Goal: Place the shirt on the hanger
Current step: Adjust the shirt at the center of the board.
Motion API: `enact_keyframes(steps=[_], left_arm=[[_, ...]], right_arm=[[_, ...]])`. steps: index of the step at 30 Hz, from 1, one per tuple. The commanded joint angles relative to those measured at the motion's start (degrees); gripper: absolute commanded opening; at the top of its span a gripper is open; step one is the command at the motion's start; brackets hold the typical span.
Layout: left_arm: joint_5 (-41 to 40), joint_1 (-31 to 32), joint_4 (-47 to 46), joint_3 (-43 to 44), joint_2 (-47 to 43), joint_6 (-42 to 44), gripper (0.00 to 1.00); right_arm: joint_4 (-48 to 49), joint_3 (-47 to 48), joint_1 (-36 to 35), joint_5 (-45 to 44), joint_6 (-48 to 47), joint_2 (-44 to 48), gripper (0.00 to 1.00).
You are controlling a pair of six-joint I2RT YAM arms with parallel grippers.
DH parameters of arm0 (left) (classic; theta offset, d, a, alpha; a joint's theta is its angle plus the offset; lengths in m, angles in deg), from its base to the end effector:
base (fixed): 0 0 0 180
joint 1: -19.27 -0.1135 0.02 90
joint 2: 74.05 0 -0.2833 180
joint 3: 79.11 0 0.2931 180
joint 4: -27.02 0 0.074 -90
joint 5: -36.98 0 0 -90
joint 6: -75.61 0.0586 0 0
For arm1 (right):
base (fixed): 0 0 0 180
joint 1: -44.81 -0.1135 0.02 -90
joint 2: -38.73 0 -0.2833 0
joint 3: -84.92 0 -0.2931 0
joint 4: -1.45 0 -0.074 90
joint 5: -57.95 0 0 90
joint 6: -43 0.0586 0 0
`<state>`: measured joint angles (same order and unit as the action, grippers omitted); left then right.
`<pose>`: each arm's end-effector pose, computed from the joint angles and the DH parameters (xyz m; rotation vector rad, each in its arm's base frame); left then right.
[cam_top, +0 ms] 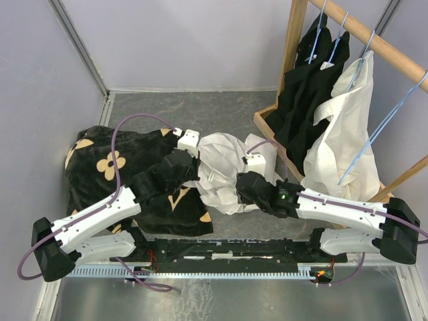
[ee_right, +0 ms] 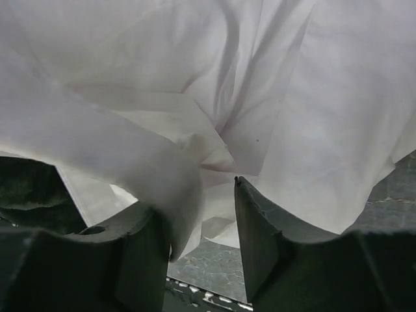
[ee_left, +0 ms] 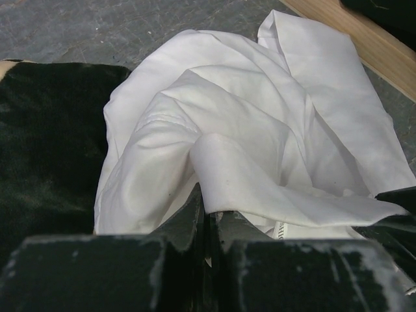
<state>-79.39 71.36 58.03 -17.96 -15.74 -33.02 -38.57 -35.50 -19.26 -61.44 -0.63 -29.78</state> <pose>0.1898 -0.2013 0.3094 0.3073 1.9978 -0.3113 0.1517 0.2463 0.2373 -0.1309 2.3113 0.3638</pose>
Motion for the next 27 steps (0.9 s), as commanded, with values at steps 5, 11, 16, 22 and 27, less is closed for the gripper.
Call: enact_keyframes(steps=[5, 11, 16, 22, 27], left_arm=[[-1.1, -0.3, -3.1, 2.1, 0.4, -2.1, 0.03], [-2.4, -0.7, -0.9, 4.4, -0.4, 0.3, 0.03], [-0.4, -2.1, 1.9, 16.2, 0.7, 7.4, 0.03], [-0.8, -2.2, 3.8, 38.2, 5.7, 16.3, 0.03], [-0.9, -2.2, 5.5, 55.5, 11.6, 21.1, 0.03]], right_arm=[[11.2, -8.4, -1.0, -6.1, 8.7, 3.8, 0.31], [7.0, -3.7, -2.1, -15.4, 2.0, 10.7, 0.07], [-0.6, 15.3, -2.1, -22.5, -16.5, 11.3, 0.0], [0.7, 41.4, -2.1, -23.7, -36.7, 6.4, 0.0], [0.3, 61.0, -2.1, -27.5, -49.3, -1.9, 0.0]])
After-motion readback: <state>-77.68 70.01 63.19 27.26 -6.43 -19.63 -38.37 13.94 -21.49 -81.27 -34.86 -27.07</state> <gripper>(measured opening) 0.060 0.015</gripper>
